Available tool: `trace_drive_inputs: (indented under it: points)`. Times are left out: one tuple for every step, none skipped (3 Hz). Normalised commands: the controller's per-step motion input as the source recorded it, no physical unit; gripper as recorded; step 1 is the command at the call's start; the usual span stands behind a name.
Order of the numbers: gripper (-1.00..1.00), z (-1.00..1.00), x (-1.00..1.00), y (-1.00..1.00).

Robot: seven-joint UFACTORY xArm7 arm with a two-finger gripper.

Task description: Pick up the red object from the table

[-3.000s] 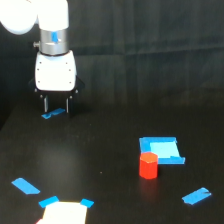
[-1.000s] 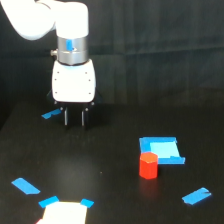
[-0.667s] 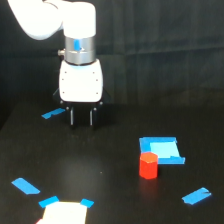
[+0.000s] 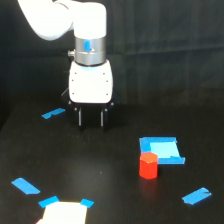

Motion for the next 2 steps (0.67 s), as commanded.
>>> trace_drive_inputs:
  points:
    - [1.00,-0.76,0.72,-0.39]
    - [0.93,-0.18,0.58,-1.00]
